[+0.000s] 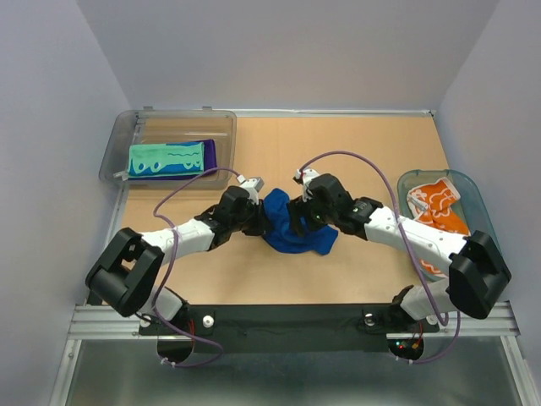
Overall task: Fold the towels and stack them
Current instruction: Flatten out the crumpled towel
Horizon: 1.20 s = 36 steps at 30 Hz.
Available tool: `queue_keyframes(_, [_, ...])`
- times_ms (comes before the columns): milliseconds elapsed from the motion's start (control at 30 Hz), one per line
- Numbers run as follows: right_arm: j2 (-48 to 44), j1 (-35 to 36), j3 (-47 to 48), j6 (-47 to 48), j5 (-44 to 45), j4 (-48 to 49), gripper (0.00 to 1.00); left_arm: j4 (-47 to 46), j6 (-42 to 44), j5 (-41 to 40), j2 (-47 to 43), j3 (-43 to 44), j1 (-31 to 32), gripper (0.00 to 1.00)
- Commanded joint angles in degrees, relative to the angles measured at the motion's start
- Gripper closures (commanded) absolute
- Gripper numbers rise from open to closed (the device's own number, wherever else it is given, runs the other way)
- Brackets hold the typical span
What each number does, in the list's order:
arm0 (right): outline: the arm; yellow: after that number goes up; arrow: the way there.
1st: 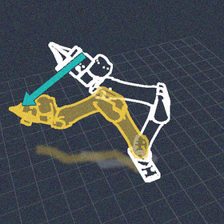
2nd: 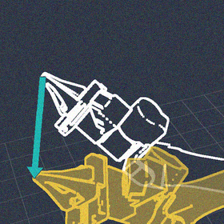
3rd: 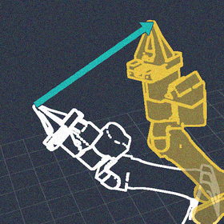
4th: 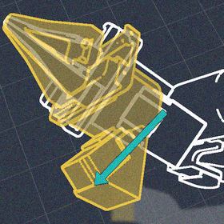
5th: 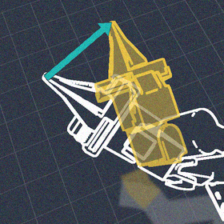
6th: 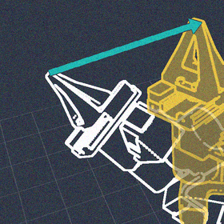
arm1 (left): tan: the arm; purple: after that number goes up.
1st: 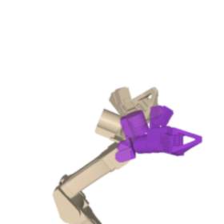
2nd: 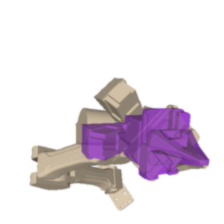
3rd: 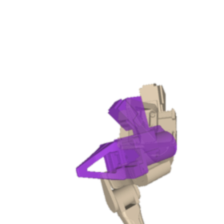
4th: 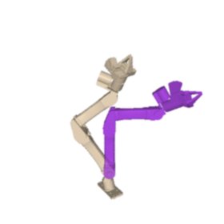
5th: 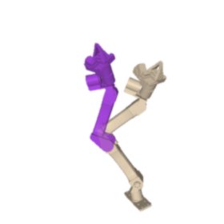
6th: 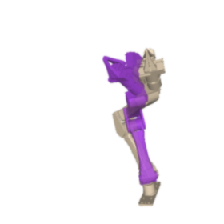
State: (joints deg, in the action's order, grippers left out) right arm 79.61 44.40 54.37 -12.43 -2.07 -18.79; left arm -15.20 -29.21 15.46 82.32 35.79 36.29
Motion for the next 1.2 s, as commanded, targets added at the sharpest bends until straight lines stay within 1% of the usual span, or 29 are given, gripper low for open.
queue_keyframes(0, [-1.13, 2.78, 0.56, -0.14, 3.45, 2.53, 0.24, -0.45, -0.14, 1.58, -5.5, -0.46, 0.44, 0.93])
queue_keyframes(33, [-1.13, 2.79, 0.82, -0.14, 4.17, 2.53, 0.24, 0.08, -0.23, 1.76, -5.51, -0.37, 0.44, 0.95])
queue_keyframes(67, [-1.04, 4.19, 1.0, -0.32, 6.26, 2.61, 0.24, 0.61, -0.32, 1.94, -6.99, -0.2, 0.53, 0.98])
queue_keyframes(100, [-0.95, 4.9, 1.18, -0.58, 7.5, 2.44, 0.24, 1.13, -0.41, 1.94, -7.87, -0.11, 0.62, 0.99])
queue_keyframes(167, [-0.17, 7.79, 2.32, -1.63, 11.97, 2.26, 0.25, 2.8, -0.58, 1.68, -10.25, 0.77, 0.8, 0.99])
queue_keyframes(267, [1.86, 10.69, 3.72, -3.47, 15.68, 2.0, 0.28, 4.74, -0.58, 1.41, -12.53, 1.47, 0.88, 0.99])
queue_keyframes(400, [4.84, 12.02, 4.17, -8.57, 21.04, 2.0, 0.33, 6.32, -0.5, 1.76, -13.85, 2.35, 1.06, 0.99])
queue_keyframes(500, [7.3, 12.02, 3.64, -10.24, 25.52, 2.09, 0.36, 7.11, -0.32, 1.59, -14.56, 2.35, 1.15, 0.99])
queue_keyframes(567, [7.75, 12.11, 2.76, -11.3, 30.43, 2.35, 0.47, 7.64, -0.06, 0.54, -15.0, 2.35, 1.15, 0.99])
queue_keyframes(600, [7.66, 12.11, 2.15, -11.3, 31.15, 2.52, 0.52, 7.9, 0.03, 0.1, -15.0, 2.27, 1.15, 0.99])
queue_keyframes(633, [7.4, 12.11, 1.54, -10.96, 31.77, 2.53, 0.61, 8.78, 0.21, -0.6, -15.0, 2.0, 1.23, 0.99])
queue_keyframes(667, [7.05, 12.02, 1.01, -10.87, 32.47, 2.53, 0.66, 9.22, 0.12, -2.18, -14.83, 1.92, 1.15, 0.99])
queue_keyframes(700, [5.83, 11.85, 0.22, -10.87, 33.61, 2.61, 0.75, 10.18, 0.29, -3.06, -14.65, 1.48, 1.15, 0.99])
queue_keyframes(733, [5.03, 11.5, -0.31, -10.95, 33.97, 2.61, 0.78, 10.63, 0.21, -4.12, -14.56, 1.21, 1.15, 0.99])
queue_keyframes(833, [1.25, 8.78, -3.11, -11.39, 33.45, 2.61, 0.79, 11.95, -0.4, -8.33, -13.16, -0.02, 1.15, 1.0])
queue_keyframes(900, [-0.94, 4.92, -4.96, -12.18, 31.6, 2.61, 0.79, 12.91, -0.76, -11.41, -11.58, -0.54, 1.15, 1.0])
queue_keyframes(967, [-3.13, 2.02, -6.81, -12.01, 30.02, 2.62, 0.79, 13.09, -1.2, -12.21, -10.0, -0.72, 1.15, 1.0])
queue_keyframes(1167, [-4.9, -0.19, -8.4, -12.27, 27.12, 2.61, 0.75, 13.09, -1.37, -12.56, -7.44, -0.55, 1.15, 1.0])
